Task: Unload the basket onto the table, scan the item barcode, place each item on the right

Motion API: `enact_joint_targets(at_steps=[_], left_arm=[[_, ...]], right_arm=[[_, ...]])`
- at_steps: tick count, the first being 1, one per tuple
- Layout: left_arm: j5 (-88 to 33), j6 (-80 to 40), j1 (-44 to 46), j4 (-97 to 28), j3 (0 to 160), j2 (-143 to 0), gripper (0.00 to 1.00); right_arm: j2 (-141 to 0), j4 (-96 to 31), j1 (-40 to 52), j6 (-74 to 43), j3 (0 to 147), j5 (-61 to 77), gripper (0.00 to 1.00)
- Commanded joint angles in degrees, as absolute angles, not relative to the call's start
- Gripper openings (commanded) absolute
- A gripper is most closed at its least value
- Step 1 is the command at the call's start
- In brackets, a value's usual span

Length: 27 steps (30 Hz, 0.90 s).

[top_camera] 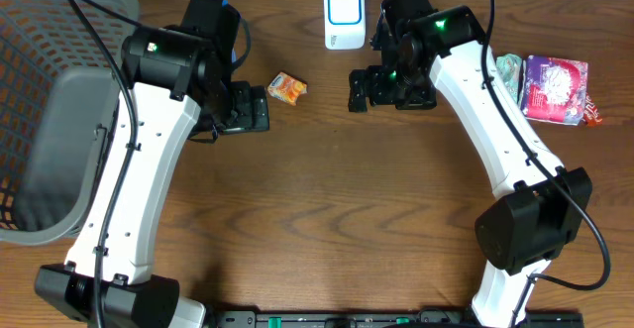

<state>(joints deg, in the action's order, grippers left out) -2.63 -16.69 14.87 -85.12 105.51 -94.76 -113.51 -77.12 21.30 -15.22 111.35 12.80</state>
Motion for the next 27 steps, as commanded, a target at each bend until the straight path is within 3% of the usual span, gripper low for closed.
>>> enact_joint_targets(at_steps=[1, 7, 16, 22, 27], left_arm=[[-2.44, -16.75, 14.92, -85.21, 105.86, -95.09, 0.98], [-6.0, -18.5, 14.9, -85.14, 105.86, -95.09, 0.98], [-5.91, -19.38, 14.9, -72.34, 105.86, -95.85, 0.98], [9.76, -26.17, 13.08, -71.94, 105.86, -96.68, 0.98], [10.87, -30.89, 7.51, -73.65, 105.86, -96.71, 0.98]], right_arm=[[-113.19, -77.1, 21.43, -14.55, 111.13, 12.32, 0.99], [-113.19, -74.06, 21.47, -14.76, 111.13, 13.02, 0.99], [-113.19, -70.19, 21.3, -14.5, 111.13, 10.61, 0.99], [-113.23, -67.4, 21.32, -10.31, 111.09, 10.63, 0.99], [-113.58, -62.41, 21.65, -6.92, 111.04, 10.63, 0.99]])
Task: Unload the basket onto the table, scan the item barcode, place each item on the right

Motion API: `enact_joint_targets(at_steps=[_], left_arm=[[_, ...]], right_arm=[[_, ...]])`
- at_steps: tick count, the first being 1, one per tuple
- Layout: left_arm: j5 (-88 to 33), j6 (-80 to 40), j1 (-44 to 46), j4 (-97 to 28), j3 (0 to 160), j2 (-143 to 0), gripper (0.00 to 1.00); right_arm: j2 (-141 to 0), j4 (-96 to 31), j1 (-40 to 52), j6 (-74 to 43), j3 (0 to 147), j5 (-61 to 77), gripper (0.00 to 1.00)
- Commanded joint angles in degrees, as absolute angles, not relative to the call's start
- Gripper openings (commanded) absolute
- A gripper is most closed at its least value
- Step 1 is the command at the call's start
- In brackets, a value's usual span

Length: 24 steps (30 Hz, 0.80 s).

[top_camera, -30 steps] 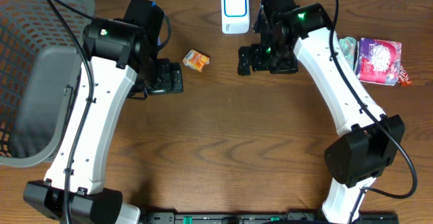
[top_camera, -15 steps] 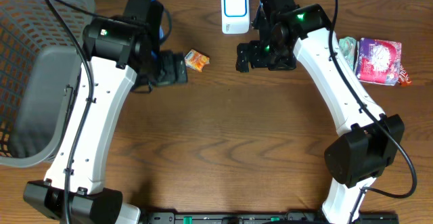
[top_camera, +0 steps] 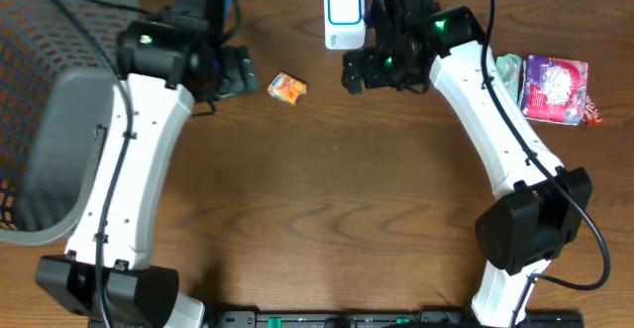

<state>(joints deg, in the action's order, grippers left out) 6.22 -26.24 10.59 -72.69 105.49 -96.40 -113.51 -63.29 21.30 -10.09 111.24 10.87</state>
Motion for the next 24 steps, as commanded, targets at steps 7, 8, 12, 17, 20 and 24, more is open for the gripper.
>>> enact_joint_targets(at_steps=[7, 8, 12, 17, 20, 24], left_arm=[[9.3, -31.4, 1.45, -75.7, 105.86, -96.71, 0.98], [9.28, -31.4, 1.1, -76.05, 105.86, -96.71, 0.98], [9.5, -31.16, 0.86, -77.62, 105.86, -96.71, 0.98], [9.5, -31.18, 0.89, -81.32, 105.86, -96.71, 0.98], [9.5, -31.18, 0.89, -81.82, 105.86, -96.71, 0.98], [9.5, -31.18, 0.89, -81.82, 105.86, -96.71, 0.98]], right_arm=[[-113.58, -58.72, 21.45, -2.72, 111.04, 19.05, 0.99], [-113.58, -57.93, 21.69, -2.7, 111.04, 19.18, 0.99], [-113.8, -50.43, 24.16, -0.86, 110.83, 18.5, 0.99], [-115.9, -43.05, 28.16, -0.73, 110.83, 11.31, 0.99], [-119.35, -41.28, 28.82, -3.03, 110.83, 11.05, 0.99], [-124.62, -39.38, 28.56, -5.45, 110.83, 13.74, 0.99]])
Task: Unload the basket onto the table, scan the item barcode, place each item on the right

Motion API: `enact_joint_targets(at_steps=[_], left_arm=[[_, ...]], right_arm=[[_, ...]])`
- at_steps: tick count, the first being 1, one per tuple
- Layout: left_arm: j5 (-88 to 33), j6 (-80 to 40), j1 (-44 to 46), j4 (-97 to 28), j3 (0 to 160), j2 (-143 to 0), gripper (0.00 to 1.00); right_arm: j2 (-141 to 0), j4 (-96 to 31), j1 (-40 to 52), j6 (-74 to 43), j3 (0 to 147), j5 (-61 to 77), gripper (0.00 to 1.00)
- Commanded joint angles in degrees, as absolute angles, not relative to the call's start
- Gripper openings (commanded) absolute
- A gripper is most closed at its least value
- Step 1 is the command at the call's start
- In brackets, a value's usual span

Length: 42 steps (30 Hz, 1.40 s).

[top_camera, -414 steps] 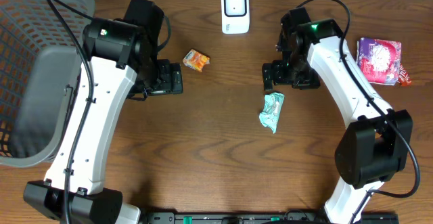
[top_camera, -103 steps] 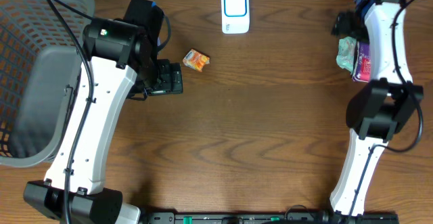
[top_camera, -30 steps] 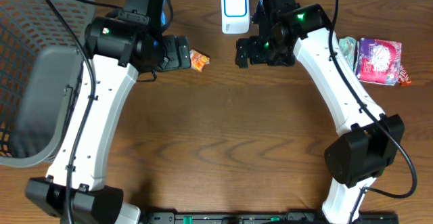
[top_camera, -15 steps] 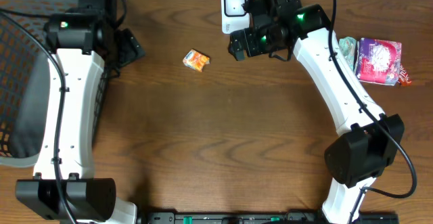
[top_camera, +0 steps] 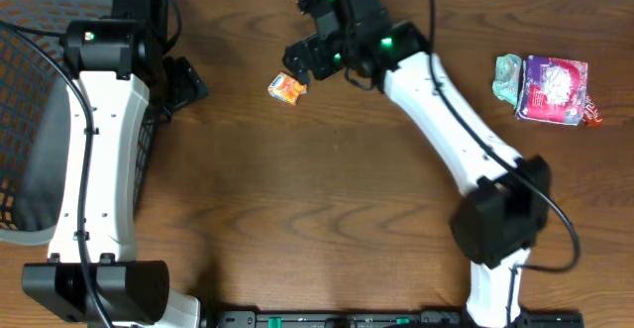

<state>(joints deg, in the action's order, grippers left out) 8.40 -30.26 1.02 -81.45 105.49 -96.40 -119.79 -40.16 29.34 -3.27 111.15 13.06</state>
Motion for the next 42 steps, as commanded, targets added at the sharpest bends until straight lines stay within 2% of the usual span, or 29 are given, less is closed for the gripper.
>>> enact_joint_targets(at_steps=[1, 7, 18, 25, 29, 31, 33, 34, 38, 42], left_arm=[[9.5, -31.18, 0.89, -81.82, 105.86, -96.71, 0.98], [9.5, -31.18, 0.89, -81.82, 105.86, -96.71, 0.98], [9.5, -31.18, 0.89, -81.8, 105.86, -96.71, 0.98], [9.5, -31.18, 0.89, -81.82, 105.86, -96.71, 0.98], [9.5, -31.18, 0.89, -81.82, 105.86, -96.71, 0.98], [9.5, -31.18, 0.89, -81.8, 105.86, -96.71, 0.98], [9.5, -31.18, 0.89, -81.8, 105.86, -96.71, 0.98], [9.5, -31.18, 0.89, -81.82, 105.86, -96.71, 0.98], [9.5, -31.18, 0.89, -81.82, 105.86, -96.71, 0.98], [9.5, -31.18, 0.89, -81.82, 105.86, -96.71, 0.98]], right_arm=[[-126.21, -38.33, 28.53, -4.95, 110.83, 16.05, 0.99], [-131.83, -32.21, 28.34, -5.41, 110.83, 18.83, 0.89], [-136.99, -24.75, 27.07, -8.56, 110.83, 20.73, 0.85], [-139.94, -25.5, 27.44, -9.96, 110.83, 21.56, 0.71], [-140.09, -26.55, 27.42, -10.5, 110.83, 22.98, 0.54], [-140.09, -27.24, 27.42, -10.52, 110.83, 23.75, 0.41], [-140.09, -28.25, 27.42, -10.63, 110.83, 24.23, 0.2], [-140.05, -29.28, 27.42, -10.7, 110.89, 24.36, 0.01], [-138.3, -34.09, 27.66, -10.66, 111.46, 22.26, 0.01], [-133.8, -40.14, 28.49, -10.68, 111.46, 14.0, 0.01]])
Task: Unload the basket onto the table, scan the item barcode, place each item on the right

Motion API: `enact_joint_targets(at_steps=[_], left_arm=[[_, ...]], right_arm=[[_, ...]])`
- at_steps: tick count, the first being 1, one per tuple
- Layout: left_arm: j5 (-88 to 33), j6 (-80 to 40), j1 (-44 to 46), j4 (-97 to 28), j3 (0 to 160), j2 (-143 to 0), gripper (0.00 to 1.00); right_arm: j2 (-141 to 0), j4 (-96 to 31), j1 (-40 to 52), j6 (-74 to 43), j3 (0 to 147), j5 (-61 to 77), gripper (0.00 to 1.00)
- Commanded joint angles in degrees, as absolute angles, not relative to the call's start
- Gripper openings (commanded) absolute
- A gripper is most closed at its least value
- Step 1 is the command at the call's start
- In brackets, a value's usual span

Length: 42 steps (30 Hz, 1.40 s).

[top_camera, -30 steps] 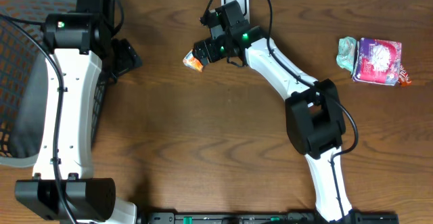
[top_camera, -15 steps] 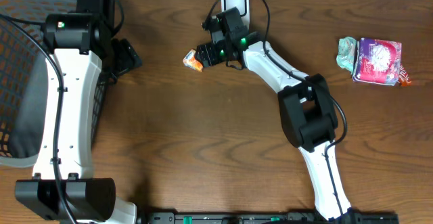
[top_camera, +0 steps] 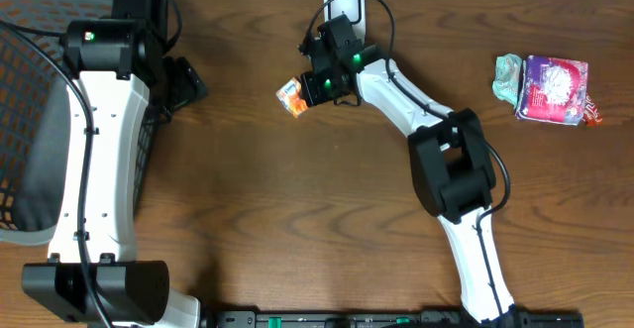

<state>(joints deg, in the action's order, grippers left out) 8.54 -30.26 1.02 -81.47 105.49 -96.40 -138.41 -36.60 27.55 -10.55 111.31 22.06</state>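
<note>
A small orange packet (top_camera: 289, 97) lies tilted on the wooden table, left of centre at the back. My right gripper (top_camera: 306, 93) is down right beside it, fingertips at its right edge; the overhead view does not show whether the jaws have closed on it. The white barcode scanner stands at the back edge, partly hidden behind the right arm. Far off to the left, my left gripper (top_camera: 186, 82) hangs next to the basket with nothing seen in it.
A grey mesh basket (top_camera: 40, 120) fills the left side of the table. A purple packet (top_camera: 556, 89) and a teal-wrapped item (top_camera: 508, 74) lie at the right. The right arm is folded across the table's middle back.
My right gripper has come down from just behind the orange packet to its right edge. The packet has shifted slightly toward the front and tilted. The left arm has not moved.
Both grippers first hovered either side of the packet, the left one close to it, the right near the scanner. The left arm then drew back, ending by the basket. The right gripper crossed over to the packet and now sits against it.
</note>
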Motion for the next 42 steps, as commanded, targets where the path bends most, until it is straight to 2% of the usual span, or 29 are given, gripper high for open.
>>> enact_joint_targets(at_steps=[1, 7, 14, 16, 19, 21, 25, 29, 38, 42], left_arm=[[9.5, -31.18, 0.89, -81.8, 105.86, -96.71, 0.98], [9.5, -31.18, 0.89, -81.82, 105.86, -96.71, 0.98], [9.5, -31.18, 0.89, -81.82, 105.86, -96.71, 0.98], [9.5, -31.18, 0.89, -81.82, 105.86, -96.71, 0.98], [9.5, -31.18, 0.89, -81.82, 105.86, -96.71, 0.98], [9.5, -31.18, 0.89, -81.82, 105.86, -96.71, 0.98], [9.5, -31.18, 0.89, -81.82, 105.86, -96.71, 0.98], [9.5, -31.18, 0.89, -81.82, 105.86, -96.71, 0.98], [9.5, -31.18, 0.89, -81.82, 105.86, -96.71, 0.98], [9.5, -31.18, 0.89, -81.82, 105.86, -96.71, 0.98]], right_arm=[[-132.68, -41.74, 28.77, -10.68, 111.46, 11.84, 0.01], [-126.34, -54.87, 32.03, -17.8, 111.46, -4.54, 0.01], [-126.5, -54.7, 33.3, -16.38, 111.04, -6.57, 0.02], [-126.5, -51.66, 32.49, -14.83, 111.04, -5.52, 0.13], [-126.5, -46.57, 30.39, -10.96, 111.04, 1.43, 0.42], [-126.5, -44.73, 28.75, -10.0, 111.04, 5.26, 0.48], [-127.37, -42.63, 24.8, -9.98, 110.8, 13.41, 0.49], [-129.93, -43.64, 22.68, -10.22, 110.78, 17.89, 0.57], [-136.66, -48.42, 22.76, -8.03, 110.78, 28.27, 0.57], [-137.86, -51.0, 23.77, -8.05, 110.76, 26.85, 0.42]])
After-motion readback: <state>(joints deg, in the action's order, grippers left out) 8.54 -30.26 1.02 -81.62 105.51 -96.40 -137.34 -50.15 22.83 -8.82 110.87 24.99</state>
